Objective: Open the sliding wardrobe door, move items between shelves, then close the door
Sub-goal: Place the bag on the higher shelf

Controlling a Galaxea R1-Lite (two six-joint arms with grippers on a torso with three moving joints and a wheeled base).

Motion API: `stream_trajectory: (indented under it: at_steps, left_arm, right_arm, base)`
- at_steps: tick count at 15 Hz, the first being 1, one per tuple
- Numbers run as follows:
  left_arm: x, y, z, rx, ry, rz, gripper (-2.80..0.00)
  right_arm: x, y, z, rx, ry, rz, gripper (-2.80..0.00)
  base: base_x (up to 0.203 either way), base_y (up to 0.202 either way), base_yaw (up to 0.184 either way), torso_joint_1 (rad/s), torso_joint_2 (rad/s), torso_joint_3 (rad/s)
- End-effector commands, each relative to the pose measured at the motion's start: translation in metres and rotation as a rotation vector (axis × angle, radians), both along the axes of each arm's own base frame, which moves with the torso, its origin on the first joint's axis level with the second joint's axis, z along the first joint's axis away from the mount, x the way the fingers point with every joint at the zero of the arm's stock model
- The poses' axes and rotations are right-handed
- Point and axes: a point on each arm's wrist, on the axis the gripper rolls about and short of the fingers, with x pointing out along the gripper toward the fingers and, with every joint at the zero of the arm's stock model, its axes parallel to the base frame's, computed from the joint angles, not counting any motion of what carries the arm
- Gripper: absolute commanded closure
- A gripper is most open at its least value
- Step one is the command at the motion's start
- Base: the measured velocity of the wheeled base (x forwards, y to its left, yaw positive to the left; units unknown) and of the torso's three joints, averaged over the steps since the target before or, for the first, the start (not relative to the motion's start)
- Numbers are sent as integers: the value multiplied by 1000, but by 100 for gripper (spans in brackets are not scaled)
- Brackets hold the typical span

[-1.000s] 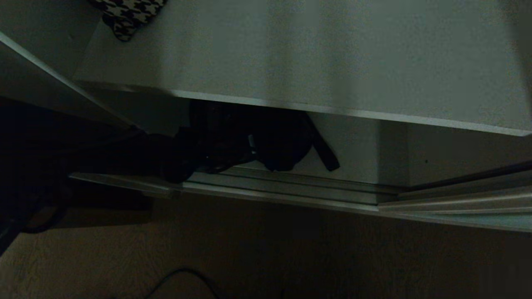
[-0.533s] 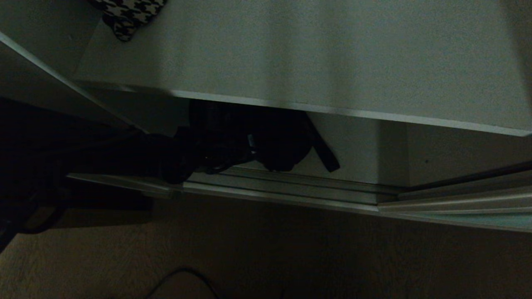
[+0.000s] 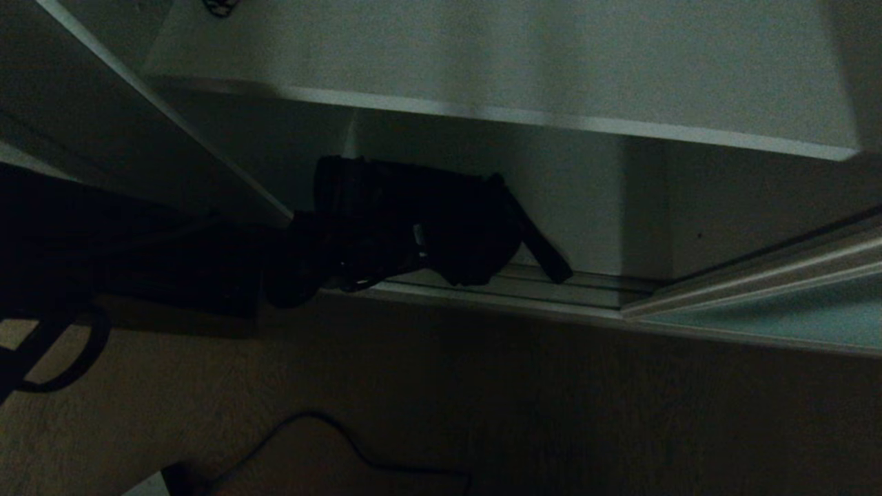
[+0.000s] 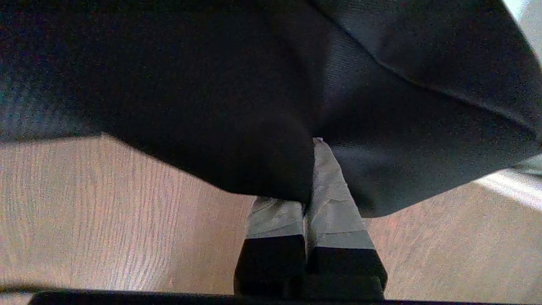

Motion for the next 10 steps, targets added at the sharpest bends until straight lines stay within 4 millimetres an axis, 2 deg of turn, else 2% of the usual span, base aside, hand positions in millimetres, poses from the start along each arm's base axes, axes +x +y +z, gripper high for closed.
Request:
stream_trajectory:
  at_steps: [1,3,5,10]
  left_arm:
    - [0,0,3,-8,-9,1,0]
    - [-3,1,7,-8,-13,4,0]
    - [-12,5,21,-20,-39,4,0]
    - [-63,8,64,-20,-113,22,0]
  right_arm:
    - [0,0,0,0,-1,0,0]
    - [0,0,0,0,-3,0,0]
    - [0,0,0,0,-1,0,0]
    - [0,0,0,0,-1,0,0]
  base:
    - [-195,0,1,-2,3,2]
    - [-150,0,-2,2,2,4]
    - [0,0,0,0,0,0]
    - [0,0,0,0,0,0]
